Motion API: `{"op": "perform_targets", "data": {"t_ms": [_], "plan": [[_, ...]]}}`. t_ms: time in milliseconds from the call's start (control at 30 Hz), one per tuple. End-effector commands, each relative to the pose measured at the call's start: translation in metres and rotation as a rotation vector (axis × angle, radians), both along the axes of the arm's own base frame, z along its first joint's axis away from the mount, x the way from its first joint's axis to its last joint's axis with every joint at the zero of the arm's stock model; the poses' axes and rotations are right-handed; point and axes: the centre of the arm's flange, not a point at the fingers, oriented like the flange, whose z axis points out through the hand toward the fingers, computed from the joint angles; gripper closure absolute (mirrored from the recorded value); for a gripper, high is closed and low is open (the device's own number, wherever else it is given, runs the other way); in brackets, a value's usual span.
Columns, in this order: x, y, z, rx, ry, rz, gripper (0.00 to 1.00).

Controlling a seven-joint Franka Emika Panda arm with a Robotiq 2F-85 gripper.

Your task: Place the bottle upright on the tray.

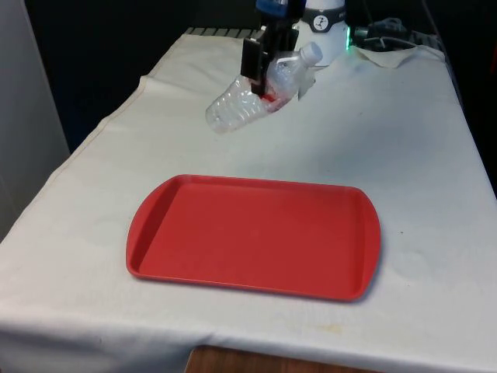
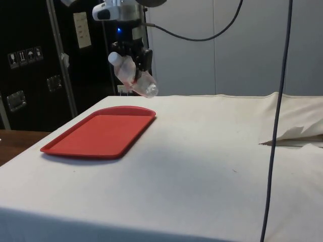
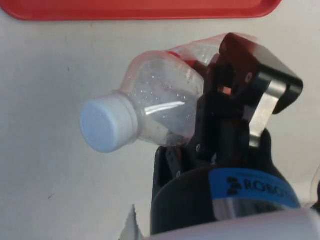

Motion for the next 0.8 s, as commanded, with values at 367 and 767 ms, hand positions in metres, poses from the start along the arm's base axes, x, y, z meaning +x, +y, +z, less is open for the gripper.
{"op": "perform_targets", "data": {"t_ms": [367,767], "plan": [[0.011,-0.013,0.011,0.091,-0.029,-0.012,1.00],[0.021,-0.020,0.013,0.152,-0.042,-0.026,1.00]]}}
